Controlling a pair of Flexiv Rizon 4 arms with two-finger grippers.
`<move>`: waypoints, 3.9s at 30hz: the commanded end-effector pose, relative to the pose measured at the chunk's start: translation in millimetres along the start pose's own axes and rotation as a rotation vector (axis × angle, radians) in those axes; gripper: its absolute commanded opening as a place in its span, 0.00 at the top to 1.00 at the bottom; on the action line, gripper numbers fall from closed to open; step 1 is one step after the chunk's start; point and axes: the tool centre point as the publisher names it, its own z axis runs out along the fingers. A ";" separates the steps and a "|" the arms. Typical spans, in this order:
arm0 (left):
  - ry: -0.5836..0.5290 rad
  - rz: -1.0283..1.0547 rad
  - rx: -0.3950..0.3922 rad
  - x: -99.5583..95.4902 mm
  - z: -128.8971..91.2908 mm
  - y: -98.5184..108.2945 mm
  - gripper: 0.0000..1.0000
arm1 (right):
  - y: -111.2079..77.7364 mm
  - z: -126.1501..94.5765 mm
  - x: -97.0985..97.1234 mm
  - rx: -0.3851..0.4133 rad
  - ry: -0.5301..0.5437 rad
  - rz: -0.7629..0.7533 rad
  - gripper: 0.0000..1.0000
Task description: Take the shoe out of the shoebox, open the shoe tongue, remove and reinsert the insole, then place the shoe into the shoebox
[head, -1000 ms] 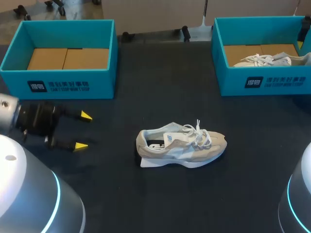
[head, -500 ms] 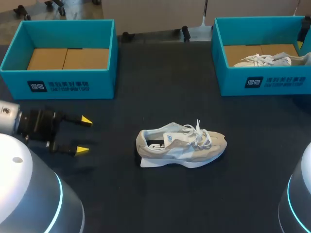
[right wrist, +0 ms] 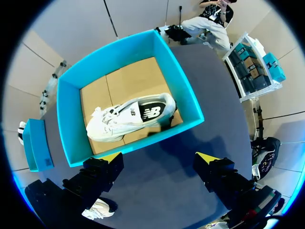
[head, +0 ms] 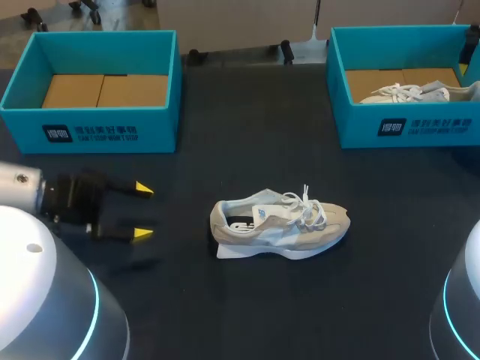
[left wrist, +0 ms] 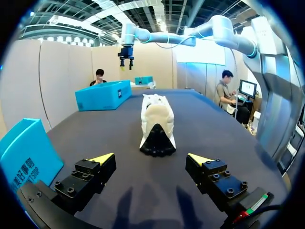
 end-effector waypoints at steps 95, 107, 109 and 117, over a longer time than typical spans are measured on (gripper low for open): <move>0.051 -0.046 0.024 25.3 180.4 -5.3 0.00 | -0.3 0.3 0.2 -0.001 0.000 0.000 0.00; 0.036 -0.049 0.008 20.7 177.6 -2.3 1.00 | -0.3 0.3 0.2 -0.001 0.000 0.000 0.00; 0.040 -0.046 0.005 20.0 177.2 -3.3 1.00 | -0.3 0.3 0.2 -0.001 0.000 0.000 0.00; 0.035 -0.043 0.015 18.5 176.8 -6.5 1.00 | -0.3 0.3 0.2 -0.001 0.000 0.000 0.00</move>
